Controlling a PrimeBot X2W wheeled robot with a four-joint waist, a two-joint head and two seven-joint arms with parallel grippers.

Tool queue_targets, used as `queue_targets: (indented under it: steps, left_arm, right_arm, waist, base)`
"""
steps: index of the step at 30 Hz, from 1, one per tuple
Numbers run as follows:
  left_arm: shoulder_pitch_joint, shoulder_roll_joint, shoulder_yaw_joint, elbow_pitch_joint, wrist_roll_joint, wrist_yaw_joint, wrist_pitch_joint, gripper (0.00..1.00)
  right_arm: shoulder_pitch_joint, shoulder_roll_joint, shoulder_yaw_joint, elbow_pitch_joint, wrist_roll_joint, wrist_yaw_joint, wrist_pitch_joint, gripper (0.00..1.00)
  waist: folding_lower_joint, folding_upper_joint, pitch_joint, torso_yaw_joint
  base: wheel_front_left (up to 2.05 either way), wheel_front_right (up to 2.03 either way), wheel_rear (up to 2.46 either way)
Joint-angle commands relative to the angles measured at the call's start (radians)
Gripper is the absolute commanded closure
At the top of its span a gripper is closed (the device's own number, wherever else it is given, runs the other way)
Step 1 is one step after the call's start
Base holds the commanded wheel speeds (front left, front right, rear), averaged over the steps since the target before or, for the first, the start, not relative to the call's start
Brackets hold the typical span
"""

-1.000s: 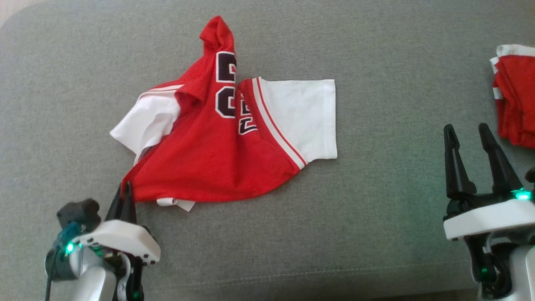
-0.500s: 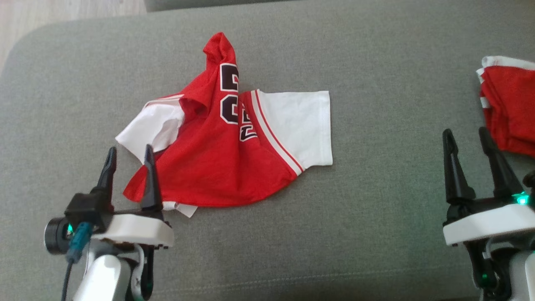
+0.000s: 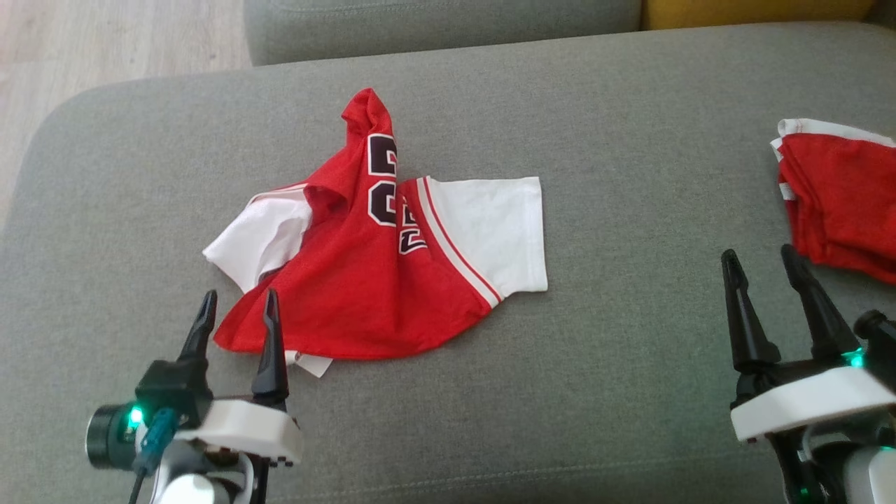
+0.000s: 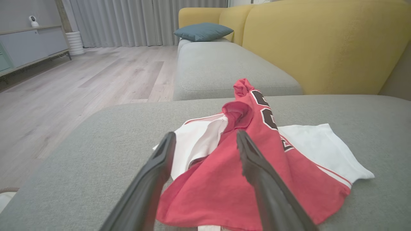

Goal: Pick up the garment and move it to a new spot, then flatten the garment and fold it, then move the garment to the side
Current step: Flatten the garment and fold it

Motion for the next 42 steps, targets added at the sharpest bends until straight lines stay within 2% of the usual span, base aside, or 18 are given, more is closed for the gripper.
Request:
queue_targets:
  steps: [1, 14, 17, 27, 39, 40, 41, 42]
  left_arm:
    - [-0.032, 0.019, 0.035, -0.039, -0.001, 0.006, 0.001, 0.0]
    - [-0.03, 0.029, 0.035, -0.04, -0.006, 0.017, 0.014, 0.0]
    - [-0.042, 0.035, 0.037, -0.023, -0.02, 0.007, 0.035, 0.0]
    - [-0.157, 0.059, 0.076, 0.207, -0.165, -0.096, 0.175, 0.0]
    - [-0.24, 0.058, 0.082, 0.401, -0.231, -0.157, 0.219, 0.0]
    - [-0.245, 0.061, 0.076, 0.411, -0.228, -0.162, 0.221, 0.24]
    - [-0.25, 0.064, 0.068, 0.418, -0.222, -0.169, 0.218, 0.8]
    - [-0.256, 0.068, 0.058, 0.425, -0.213, -0.173, 0.217, 1.0]
  right_arm:
    - [-0.016, -0.009, 0.019, -0.042, -0.004, 0.007, 0.005, 0.0]
    - [-0.011, -0.002, 0.015, -0.051, 0.002, 0.007, 0.01, 0.0]
    - [-0.013, -0.002, 0.013, -0.055, 0.004, 0.007, 0.011, 0.0]
    - [-0.043, -0.005, 0.014, -0.06, 0.018, 0.007, 0.004, 0.0]
    - [-0.072, -0.012, 0.015, -0.044, 0.032, 0.007, -0.013, 0.0]
    - [-0.074, -0.013, 0.014, -0.041, 0.033, 0.007, -0.014, 0.0]
    - [-0.076, -0.014, 0.012, -0.039, 0.034, 0.007, -0.015, 0.0]
    - [-0.078, -0.016, 0.011, -0.036, 0.034, 0.007, -0.016, 0.0]
  waist:
    - [0.0, -0.0001, -0.001, 0.001]
    - [0.0, -0.0001, 0.005, 0.008]
    - [0.0, -0.0001, 0.018, 0.011]
    - [0.0, -0.0001, 0.105, 0.017]
    - [0.0, -0.0001, 0.152, 0.009]
    - [0.0, -0.0001, 0.153, 0.008]
    - [0.0, -0.0001, 0.154, 0.009]
    - [0.0, -0.0001, 0.157, 0.01]
  base:
    - [0.0, 0.0, 0.0]
    - [0.0, 0.0, 0.0]
    - [0.0, 0.0, 0.0]
    - [0.0, 0.0, 0.0]
    - [0.0, 0.0, 0.0]
    - [0.0, 0.0, 0.0]
    - [0.0, 0.0, 0.0]
    - [0.0, 0.0, 0.0]
